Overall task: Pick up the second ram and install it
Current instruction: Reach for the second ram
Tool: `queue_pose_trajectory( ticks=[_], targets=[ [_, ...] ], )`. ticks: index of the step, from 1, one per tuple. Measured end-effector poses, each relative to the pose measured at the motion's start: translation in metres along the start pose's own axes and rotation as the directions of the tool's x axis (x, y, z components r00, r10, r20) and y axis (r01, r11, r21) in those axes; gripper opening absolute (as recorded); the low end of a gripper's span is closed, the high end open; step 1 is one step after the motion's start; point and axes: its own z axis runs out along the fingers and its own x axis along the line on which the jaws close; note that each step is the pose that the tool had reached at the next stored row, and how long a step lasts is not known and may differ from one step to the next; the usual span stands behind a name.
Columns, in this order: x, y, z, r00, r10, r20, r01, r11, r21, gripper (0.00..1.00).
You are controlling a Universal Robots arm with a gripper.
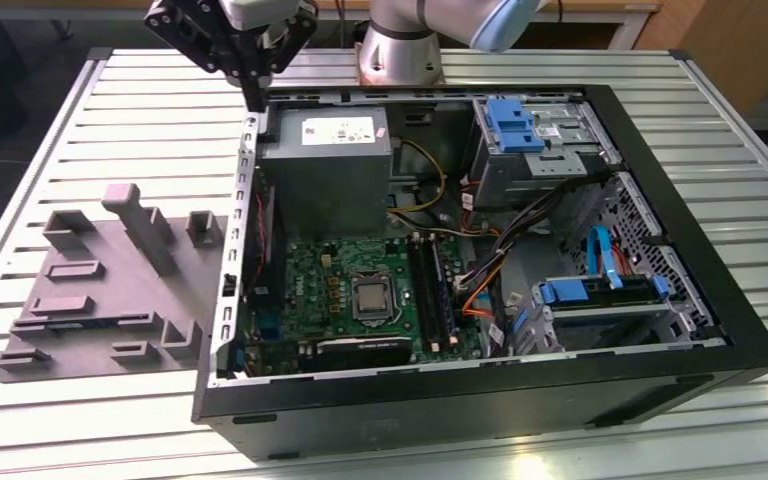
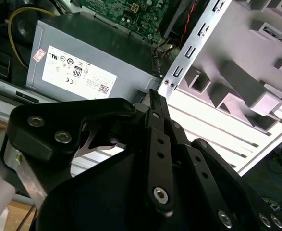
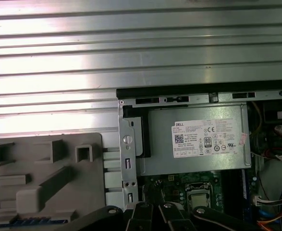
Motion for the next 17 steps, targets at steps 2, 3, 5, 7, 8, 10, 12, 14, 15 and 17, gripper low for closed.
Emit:
queue_pose_trajectory(
  ticks=[2, 3, 5, 7, 8, 10, 12, 14, 15, 17],
  targets=[
    [0.0018, -0.0002, -0.0001, 1.0000, 0.000, 0.0002, 0.000, 1.0000, 0.0000, 0.11],
    [0.0027, -0.0002, -0.0001, 1.0000, 0.000, 0.0003, 0.000, 1.0000, -0.0001, 0.11],
    [0.0039, -0.0003, -0.0001, 1.0000, 0.000, 0.0004, 0.000, 1.0000, -0.0001, 0.11],
    [0.0053, -0.0004, -0.0001, 1.0000, 0.000, 0.0005, 0.000, 1.0000, -0.0001, 0.11],
    [0.0060, -0.0005, -0.0002, 1.0000, 0.000, 0.0005, 0.000, 1.0000, -0.0001, 0.11],
    [0.0073, -0.0005, -0.0002, 1.0000, 0.000, 0.0005, 0.000, 1.0000, -0.0001, 0.11],
    [0.0087, -0.0006, -0.0003, 1.0000, 0.000, 0.0005, 0.000, 1.0000, 0.0000, 0.11],
    [0.0101, -0.0007, -0.0003, 1.0000, 0.000, 0.0006, 0.000, 1.0000, 0.0000, 0.11],
    [0.0109, -0.0008, -0.0003, 1.0000, 0.000, 0.0007, 0.000, 1.0000, -0.0001, 0.11],
    [0.0124, -0.0009, -0.0004, 1.0000, 0.000, 0.0008, 0.000, 1.0000, -0.0001, 0.11]
  ],
)
